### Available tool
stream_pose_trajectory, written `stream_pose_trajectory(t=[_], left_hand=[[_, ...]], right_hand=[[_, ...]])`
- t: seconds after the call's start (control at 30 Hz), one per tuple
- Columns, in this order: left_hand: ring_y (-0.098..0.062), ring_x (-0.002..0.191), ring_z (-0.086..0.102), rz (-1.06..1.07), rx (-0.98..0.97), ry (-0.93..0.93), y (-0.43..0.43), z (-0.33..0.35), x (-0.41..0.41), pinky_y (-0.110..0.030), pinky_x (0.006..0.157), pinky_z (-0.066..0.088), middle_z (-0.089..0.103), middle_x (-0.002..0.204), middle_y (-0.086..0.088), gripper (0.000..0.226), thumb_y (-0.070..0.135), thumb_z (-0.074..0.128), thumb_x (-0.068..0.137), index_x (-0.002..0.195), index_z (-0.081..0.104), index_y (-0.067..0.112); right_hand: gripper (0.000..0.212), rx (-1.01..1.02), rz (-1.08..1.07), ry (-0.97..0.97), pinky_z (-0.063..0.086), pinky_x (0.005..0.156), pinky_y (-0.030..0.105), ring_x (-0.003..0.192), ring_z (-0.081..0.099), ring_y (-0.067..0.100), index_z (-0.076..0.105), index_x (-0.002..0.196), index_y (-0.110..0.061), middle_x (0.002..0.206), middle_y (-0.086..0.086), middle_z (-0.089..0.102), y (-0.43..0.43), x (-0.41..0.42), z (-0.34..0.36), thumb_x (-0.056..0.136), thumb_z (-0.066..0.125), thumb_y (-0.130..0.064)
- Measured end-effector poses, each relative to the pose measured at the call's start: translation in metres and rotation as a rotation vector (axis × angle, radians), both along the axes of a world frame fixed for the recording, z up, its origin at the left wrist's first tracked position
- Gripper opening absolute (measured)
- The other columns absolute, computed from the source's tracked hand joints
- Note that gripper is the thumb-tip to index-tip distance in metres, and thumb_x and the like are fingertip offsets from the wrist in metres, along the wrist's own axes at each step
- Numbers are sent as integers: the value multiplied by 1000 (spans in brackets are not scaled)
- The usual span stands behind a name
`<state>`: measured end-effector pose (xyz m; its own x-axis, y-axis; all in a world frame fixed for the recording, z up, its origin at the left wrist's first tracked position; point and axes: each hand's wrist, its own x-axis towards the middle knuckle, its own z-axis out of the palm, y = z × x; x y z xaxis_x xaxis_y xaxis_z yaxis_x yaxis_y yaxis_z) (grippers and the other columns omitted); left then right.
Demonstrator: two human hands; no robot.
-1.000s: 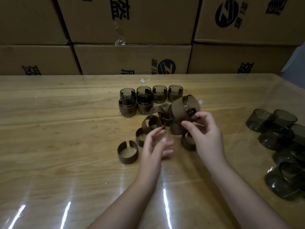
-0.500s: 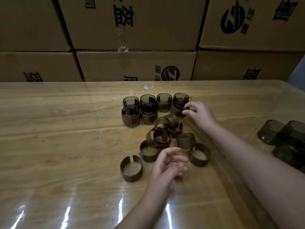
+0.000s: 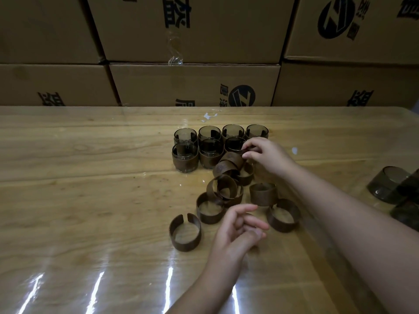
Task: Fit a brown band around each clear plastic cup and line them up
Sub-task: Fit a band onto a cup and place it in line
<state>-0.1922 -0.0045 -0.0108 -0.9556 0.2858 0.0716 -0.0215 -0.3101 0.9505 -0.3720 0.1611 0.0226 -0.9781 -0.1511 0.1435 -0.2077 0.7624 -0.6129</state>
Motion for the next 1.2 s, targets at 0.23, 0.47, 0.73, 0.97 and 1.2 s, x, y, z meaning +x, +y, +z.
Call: stream_pose_trajectory(t=[0.23,0.47,0.73,0.97,1.2], left_hand=[[-13,76,63,9,-9,0,0,-1,1,-19,70,48,70,84,-1,40,13,57,74,114,56,8],[-12,75,64,24,-37,6,0,-1,2,-19,67,48,71,84,0,38,14,56,76,114,56,12],[-14,72,63,48,-42,-12,0,2,3,-22,67,49,71,83,-2,41,15,55,74,114,56,11],[-15,72,64,55,-44,-20,0,4,2,-26,69,49,71,83,-2,42,17,57,74,115,56,11],[-16,71,64,64,-26,-46,-1,3,1,-28,69,49,71,84,-4,39,18,58,75,114,57,13]], right_hand=[[26,-11,-52,167,49,94,33,113,53,15,59,120,-20,126,-1,52,-7,15,1,95,57,-24],[40,29,32,109,49,74,28,79,55,6,54,125,-25,106,-9,50,-31,39,6,90,59,-43],[15,-386,-95,-204,44,73,25,91,58,10,61,100,-23,98,-5,64,-25,47,6,88,67,-30],[14,-494,-151,-215,42,65,21,80,60,9,59,92,-22,84,-4,66,-14,74,2,87,68,-13],[11,-397,-124,-156,48,81,25,89,63,10,62,101,-23,91,-10,66,-5,101,5,91,63,-18]])
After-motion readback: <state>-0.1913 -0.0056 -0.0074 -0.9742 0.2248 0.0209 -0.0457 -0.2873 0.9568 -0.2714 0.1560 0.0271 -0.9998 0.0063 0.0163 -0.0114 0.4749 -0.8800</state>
